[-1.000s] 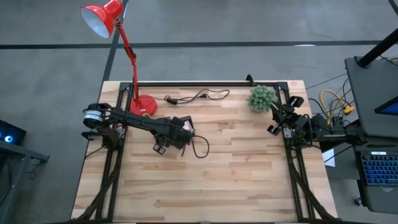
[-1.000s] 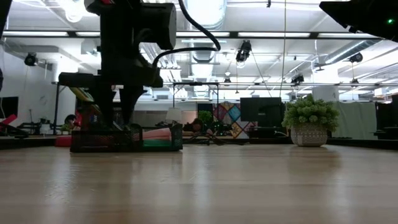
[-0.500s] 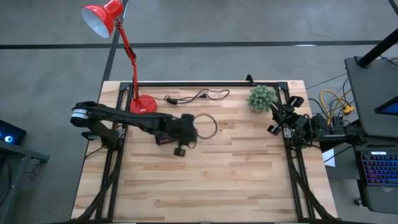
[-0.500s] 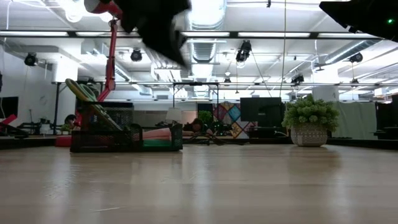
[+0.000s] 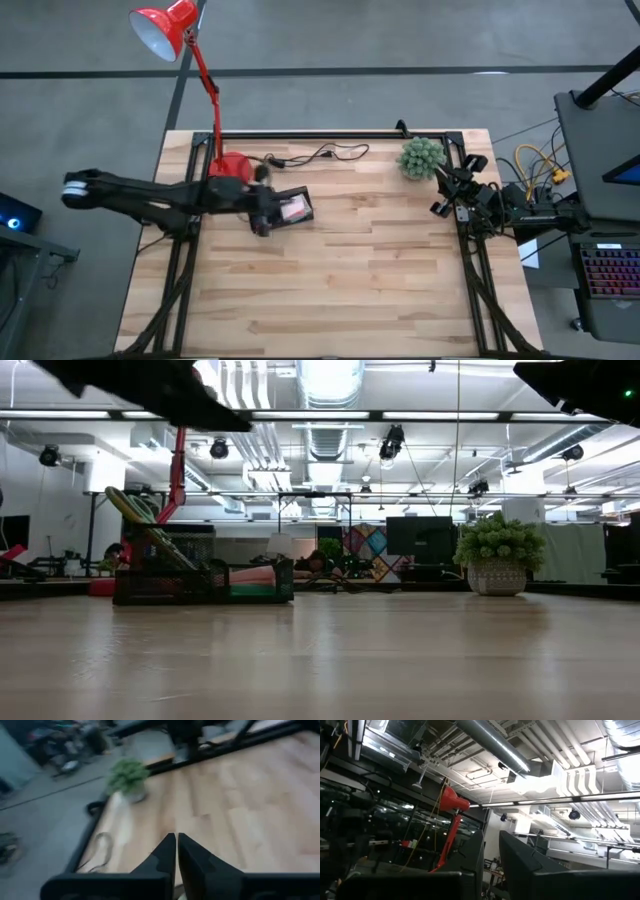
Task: Pick and place office supplies into organizer
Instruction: Return to Home Position
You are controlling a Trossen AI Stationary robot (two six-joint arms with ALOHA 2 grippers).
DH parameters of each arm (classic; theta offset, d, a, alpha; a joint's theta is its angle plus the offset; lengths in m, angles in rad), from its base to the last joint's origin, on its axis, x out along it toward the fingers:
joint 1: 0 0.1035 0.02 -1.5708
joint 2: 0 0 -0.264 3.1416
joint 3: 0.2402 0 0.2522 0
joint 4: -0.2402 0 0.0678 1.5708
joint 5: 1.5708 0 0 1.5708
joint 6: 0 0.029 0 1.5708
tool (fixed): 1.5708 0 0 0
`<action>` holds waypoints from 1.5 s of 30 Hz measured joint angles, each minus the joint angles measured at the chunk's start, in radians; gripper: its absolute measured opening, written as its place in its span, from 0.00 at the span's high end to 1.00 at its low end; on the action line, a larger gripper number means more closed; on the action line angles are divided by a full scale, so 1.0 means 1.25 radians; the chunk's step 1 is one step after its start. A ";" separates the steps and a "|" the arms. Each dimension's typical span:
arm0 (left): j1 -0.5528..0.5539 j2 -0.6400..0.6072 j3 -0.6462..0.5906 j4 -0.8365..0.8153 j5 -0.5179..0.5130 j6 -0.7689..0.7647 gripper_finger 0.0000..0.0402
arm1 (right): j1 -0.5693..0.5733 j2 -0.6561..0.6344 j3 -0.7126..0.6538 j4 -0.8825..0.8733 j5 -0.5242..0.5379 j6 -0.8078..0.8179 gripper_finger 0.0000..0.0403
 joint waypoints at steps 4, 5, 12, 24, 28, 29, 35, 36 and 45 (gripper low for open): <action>0.000 -0.174 -0.109 0.015 -0.030 0.001 0.99 | 0.000 0.000 0.000 0.000 0.000 0.005 0.87; 0.000 -0.221 -0.134 0.019 -0.031 0.001 0.99 | 0.000 0.000 0.000 0.000 0.000 0.008 0.87; 0.000 -0.467 -0.317 0.145 -0.031 0.000 0.99 | 0.000 0.000 0.000 0.000 0.000 0.009 0.87; 0.000 -0.755 -0.507 0.120 -0.136 0.021 0.99 | 0.000 0.000 0.000 -0.001 0.011 0.032 0.87; 0.000 -0.775 -0.508 0.054 -0.133 0.001 0.99 | 0.000 -0.001 0.000 -0.048 0.057 0.110 0.87; 0.000 -0.772 -0.508 0.061 -0.133 0.002 0.99 | 0.000 -0.001 0.000 -0.076 0.062 0.131 0.87; 0.000 -0.744 -0.508 0.059 -0.133 0.005 0.99 | 0.000 -0.001 0.000 -0.259 0.004 0.258 0.87; 0.000 -0.743 -0.508 0.062 -0.134 0.005 0.99 | 0.000 0.000 0.000 -0.285 -0.027 0.276 0.87; 0.000 -0.750 -0.509 0.055 -0.134 0.006 0.99 | 0.000 -0.001 0.013 -0.452 -0.234 0.384 0.87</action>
